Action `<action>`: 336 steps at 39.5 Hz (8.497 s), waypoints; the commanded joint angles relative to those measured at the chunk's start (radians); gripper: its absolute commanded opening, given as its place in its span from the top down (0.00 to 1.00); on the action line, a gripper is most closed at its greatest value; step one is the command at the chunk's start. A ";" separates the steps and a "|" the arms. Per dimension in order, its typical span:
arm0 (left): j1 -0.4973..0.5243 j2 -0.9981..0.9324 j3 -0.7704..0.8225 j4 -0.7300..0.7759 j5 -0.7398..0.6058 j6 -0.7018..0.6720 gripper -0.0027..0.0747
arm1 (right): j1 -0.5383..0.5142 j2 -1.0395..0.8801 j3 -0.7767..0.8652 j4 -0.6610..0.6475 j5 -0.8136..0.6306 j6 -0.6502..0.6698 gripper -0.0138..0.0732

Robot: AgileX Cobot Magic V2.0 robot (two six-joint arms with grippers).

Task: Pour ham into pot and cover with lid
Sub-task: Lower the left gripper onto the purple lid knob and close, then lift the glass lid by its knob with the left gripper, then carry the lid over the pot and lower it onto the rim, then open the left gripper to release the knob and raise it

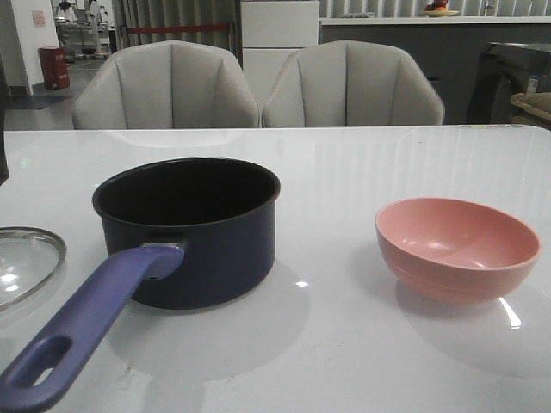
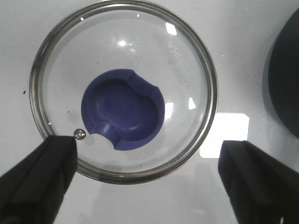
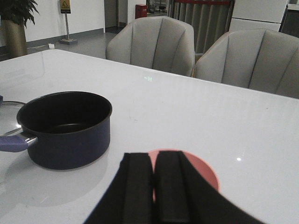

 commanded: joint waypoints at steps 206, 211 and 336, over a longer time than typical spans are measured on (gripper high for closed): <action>-0.478 0.216 -0.551 -0.010 0.250 0.110 0.82 | -0.001 0.009 -0.028 -0.008 -0.083 -0.007 0.66; -0.480 0.217 -0.551 0.009 0.250 0.110 0.82 | -0.001 0.009 -0.028 -0.008 -0.083 -0.007 0.66; -0.482 0.162 -0.546 -0.006 0.250 0.102 0.17 | -0.001 0.009 -0.028 -0.008 -0.083 -0.007 0.66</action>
